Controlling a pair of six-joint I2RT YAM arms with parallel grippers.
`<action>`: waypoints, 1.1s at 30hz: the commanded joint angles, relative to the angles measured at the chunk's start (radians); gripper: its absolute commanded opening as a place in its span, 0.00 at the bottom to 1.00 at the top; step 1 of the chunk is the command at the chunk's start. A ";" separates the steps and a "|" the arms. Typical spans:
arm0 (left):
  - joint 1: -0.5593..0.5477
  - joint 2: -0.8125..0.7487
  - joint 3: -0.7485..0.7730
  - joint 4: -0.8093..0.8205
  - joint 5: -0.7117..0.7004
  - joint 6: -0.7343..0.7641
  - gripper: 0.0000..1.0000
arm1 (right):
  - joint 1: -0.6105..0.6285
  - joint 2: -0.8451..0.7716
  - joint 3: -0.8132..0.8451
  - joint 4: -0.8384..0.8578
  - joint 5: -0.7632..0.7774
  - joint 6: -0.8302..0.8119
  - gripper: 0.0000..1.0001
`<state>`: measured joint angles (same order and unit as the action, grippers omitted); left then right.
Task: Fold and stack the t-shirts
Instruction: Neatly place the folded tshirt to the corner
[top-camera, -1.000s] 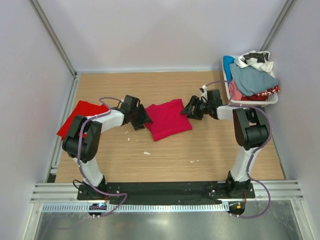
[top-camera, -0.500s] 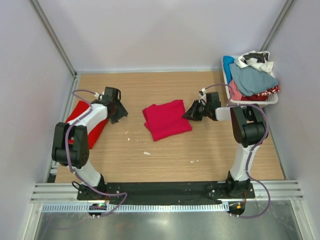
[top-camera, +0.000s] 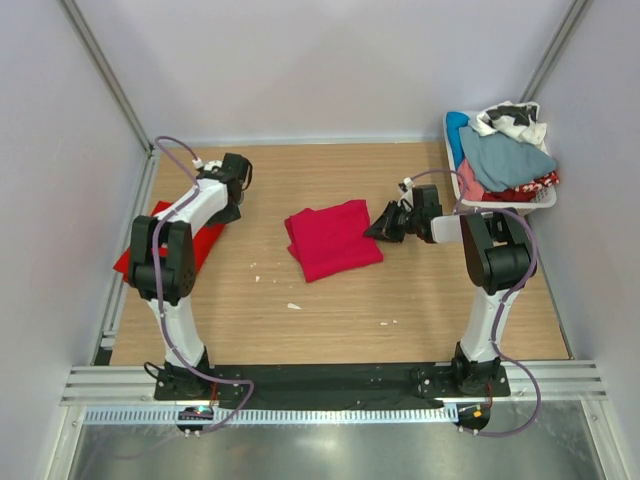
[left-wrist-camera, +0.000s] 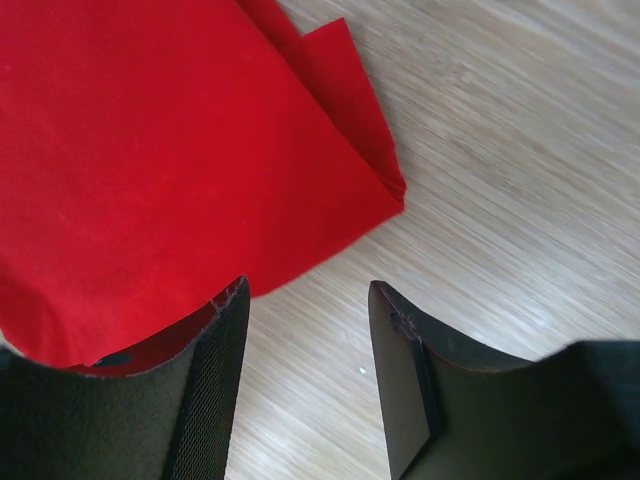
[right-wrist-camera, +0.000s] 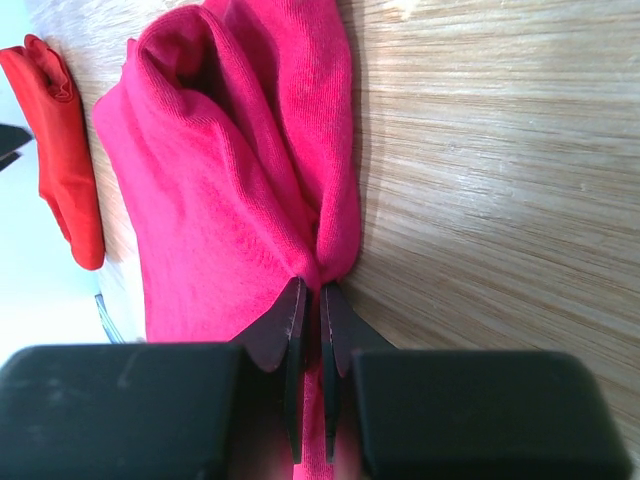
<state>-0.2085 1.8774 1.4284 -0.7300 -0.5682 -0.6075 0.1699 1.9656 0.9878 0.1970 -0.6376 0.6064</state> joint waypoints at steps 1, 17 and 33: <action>-0.005 0.071 0.073 -0.051 -0.104 0.048 0.50 | 0.006 -0.028 -0.008 0.021 -0.022 0.009 0.01; -0.020 0.219 0.150 -0.080 -0.157 0.057 0.42 | 0.006 -0.037 -0.021 0.028 -0.030 0.009 0.01; -0.094 0.212 0.145 -0.065 -0.151 0.068 0.00 | 0.006 -0.050 -0.028 0.027 -0.027 0.006 0.01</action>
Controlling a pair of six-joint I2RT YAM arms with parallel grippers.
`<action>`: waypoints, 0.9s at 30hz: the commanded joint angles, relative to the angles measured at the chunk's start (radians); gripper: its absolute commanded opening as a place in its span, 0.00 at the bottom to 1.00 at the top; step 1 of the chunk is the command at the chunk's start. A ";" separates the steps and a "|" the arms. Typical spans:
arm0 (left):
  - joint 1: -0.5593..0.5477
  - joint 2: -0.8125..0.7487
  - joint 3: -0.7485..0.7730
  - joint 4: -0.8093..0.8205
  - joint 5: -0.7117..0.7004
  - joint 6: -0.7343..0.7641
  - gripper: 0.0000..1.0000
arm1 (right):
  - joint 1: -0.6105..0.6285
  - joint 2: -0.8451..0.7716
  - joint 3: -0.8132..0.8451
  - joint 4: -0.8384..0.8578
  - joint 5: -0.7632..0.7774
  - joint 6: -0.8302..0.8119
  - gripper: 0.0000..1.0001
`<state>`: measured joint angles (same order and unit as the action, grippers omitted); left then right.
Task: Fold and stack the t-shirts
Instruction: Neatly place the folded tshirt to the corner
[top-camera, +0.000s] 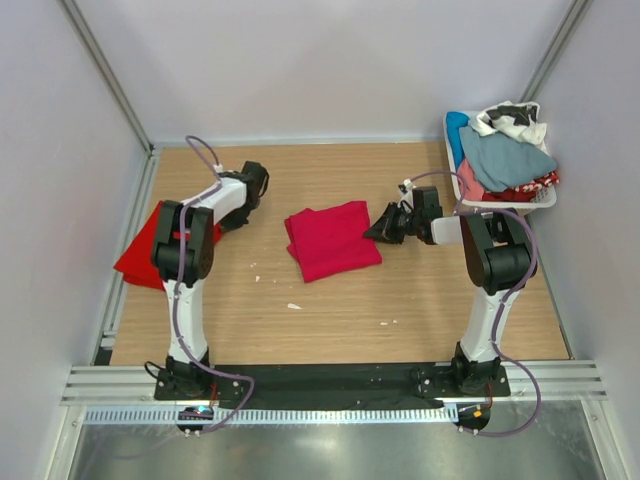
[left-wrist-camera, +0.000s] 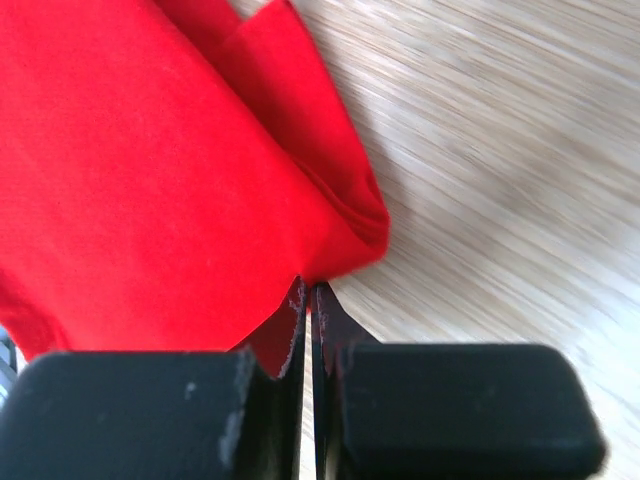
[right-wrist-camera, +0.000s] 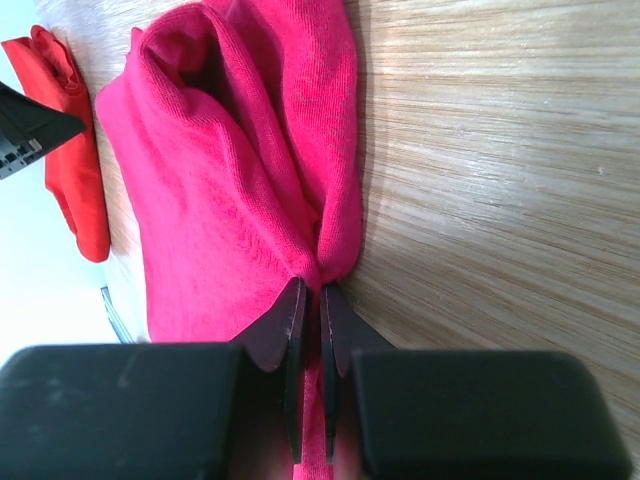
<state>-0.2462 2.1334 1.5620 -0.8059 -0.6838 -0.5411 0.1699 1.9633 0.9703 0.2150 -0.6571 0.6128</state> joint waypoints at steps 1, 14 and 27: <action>-0.097 -0.058 0.007 0.014 -0.046 0.001 0.00 | 0.006 -0.050 -0.008 0.006 -0.003 -0.002 0.01; -0.409 -0.214 -0.200 0.047 -0.025 -0.146 0.00 | -0.144 -0.204 -0.103 -0.177 0.135 -0.042 0.01; -0.818 -0.431 -0.485 0.151 0.084 -0.267 0.71 | -0.202 -0.353 -0.183 -0.327 0.244 -0.107 0.10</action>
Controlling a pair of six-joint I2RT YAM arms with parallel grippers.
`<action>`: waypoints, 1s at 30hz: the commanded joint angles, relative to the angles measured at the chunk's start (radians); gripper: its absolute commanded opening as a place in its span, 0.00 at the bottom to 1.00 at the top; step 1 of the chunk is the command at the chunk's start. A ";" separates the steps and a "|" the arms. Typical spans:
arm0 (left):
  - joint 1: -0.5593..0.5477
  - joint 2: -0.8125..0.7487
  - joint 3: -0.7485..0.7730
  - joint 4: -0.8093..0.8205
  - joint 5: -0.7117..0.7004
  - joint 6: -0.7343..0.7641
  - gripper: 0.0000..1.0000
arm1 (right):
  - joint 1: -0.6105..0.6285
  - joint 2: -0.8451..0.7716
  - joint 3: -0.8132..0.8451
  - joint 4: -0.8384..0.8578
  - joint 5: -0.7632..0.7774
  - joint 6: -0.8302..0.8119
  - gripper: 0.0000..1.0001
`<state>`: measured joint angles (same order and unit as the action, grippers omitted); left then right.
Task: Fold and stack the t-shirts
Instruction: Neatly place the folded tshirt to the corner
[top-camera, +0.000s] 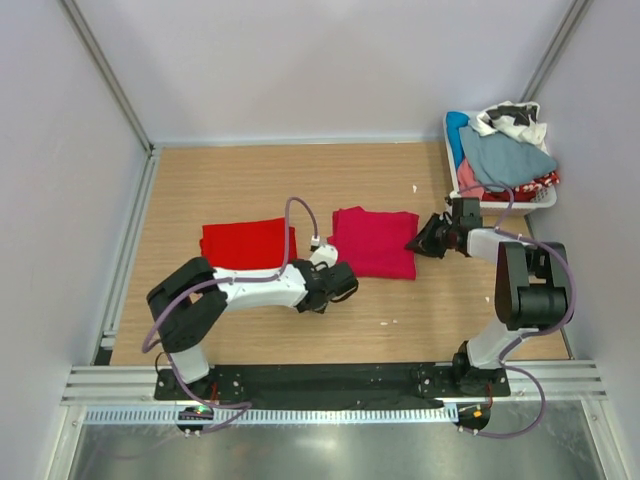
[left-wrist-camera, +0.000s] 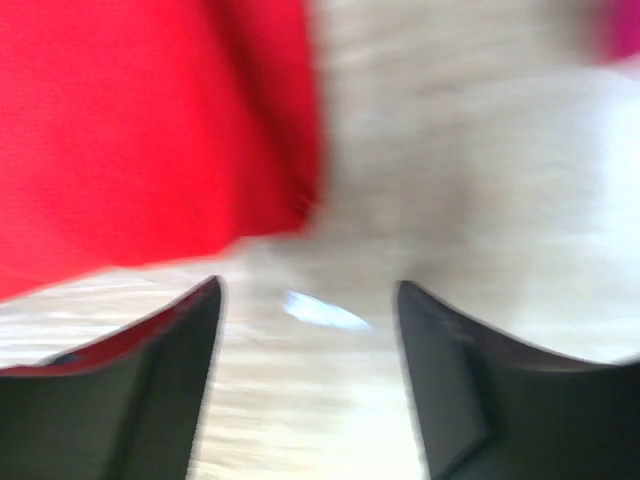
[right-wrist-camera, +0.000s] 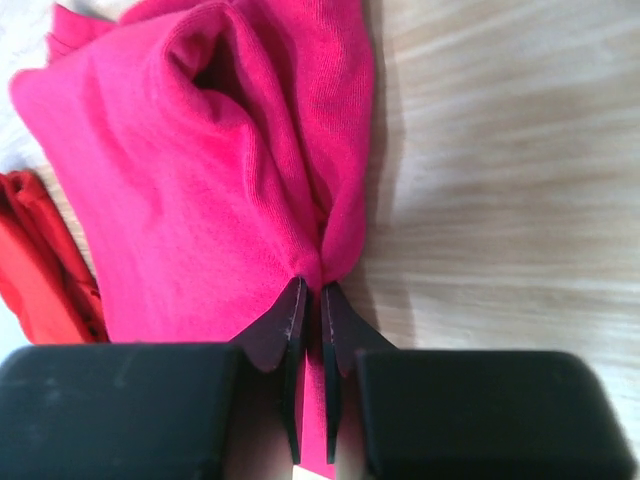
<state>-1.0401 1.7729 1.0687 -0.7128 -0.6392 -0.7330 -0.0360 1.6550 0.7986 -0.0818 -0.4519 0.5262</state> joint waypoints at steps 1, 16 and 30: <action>-0.023 -0.085 0.020 0.061 0.065 -0.072 0.75 | 0.004 -0.049 -0.010 -0.038 0.047 -0.020 0.13; 0.354 0.042 0.205 0.444 0.856 -0.078 0.88 | 0.004 -0.090 0.033 -0.085 0.122 -0.029 0.66; 0.403 0.283 0.339 0.404 0.828 -0.154 0.77 | 0.004 0.034 0.037 -0.007 0.036 -0.006 0.56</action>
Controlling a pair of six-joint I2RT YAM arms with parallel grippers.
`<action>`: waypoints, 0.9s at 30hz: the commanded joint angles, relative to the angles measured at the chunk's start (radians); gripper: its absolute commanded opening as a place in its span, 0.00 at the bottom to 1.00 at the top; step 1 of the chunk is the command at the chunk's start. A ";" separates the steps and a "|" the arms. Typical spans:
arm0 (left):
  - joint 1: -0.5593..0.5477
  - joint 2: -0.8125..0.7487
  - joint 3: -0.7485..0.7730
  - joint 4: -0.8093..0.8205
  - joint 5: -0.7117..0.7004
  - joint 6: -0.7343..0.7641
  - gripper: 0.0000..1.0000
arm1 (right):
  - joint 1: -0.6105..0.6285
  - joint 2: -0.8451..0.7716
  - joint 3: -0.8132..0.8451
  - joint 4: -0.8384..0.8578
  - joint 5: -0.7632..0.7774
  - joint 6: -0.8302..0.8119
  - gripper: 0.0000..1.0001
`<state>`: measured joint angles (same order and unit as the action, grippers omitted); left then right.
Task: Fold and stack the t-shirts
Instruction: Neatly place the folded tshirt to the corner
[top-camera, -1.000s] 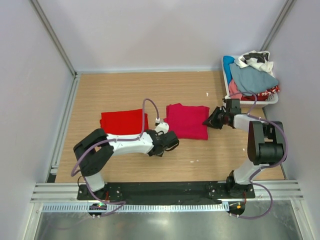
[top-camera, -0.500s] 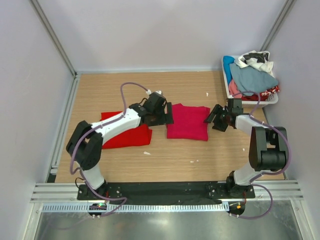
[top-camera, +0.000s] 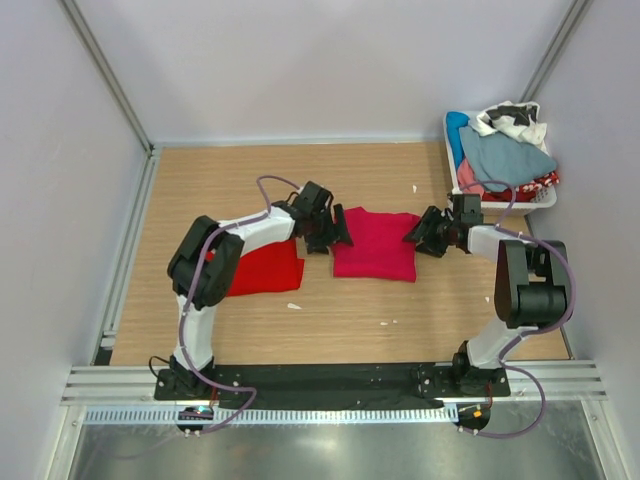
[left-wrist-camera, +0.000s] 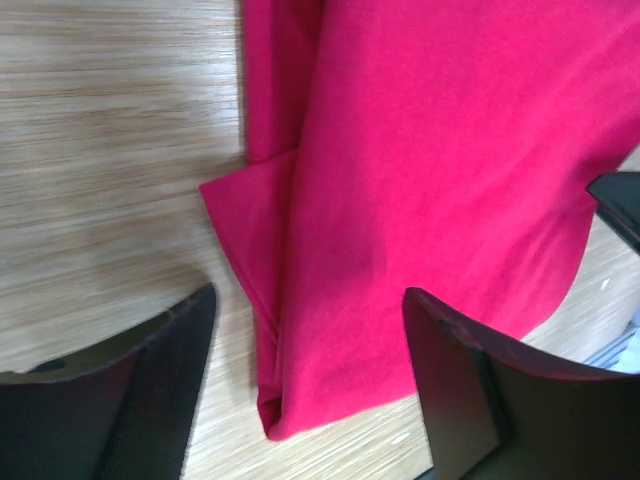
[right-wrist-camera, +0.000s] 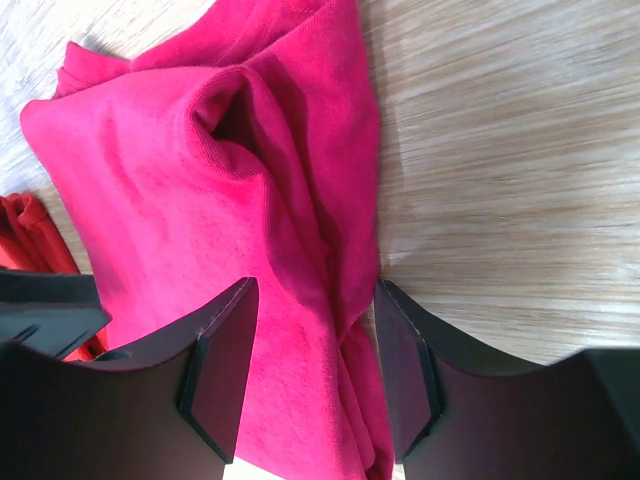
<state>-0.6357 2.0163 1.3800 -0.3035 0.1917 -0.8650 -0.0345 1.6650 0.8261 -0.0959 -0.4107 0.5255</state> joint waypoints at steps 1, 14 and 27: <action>0.001 0.048 0.036 -0.008 -0.006 -0.026 0.74 | 0.004 0.024 0.010 0.008 -0.008 -0.005 0.56; 0.001 0.131 0.096 -0.105 -0.132 -0.051 0.56 | 0.015 0.036 0.019 0.021 -0.022 0.004 0.40; -0.004 0.263 0.220 -0.167 -0.233 -0.045 0.00 | 0.076 0.073 0.082 -0.001 0.058 0.022 0.01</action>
<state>-0.6357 2.1956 1.6028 -0.3653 0.0593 -0.9390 0.0105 1.7294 0.8627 -0.0879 -0.4011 0.5541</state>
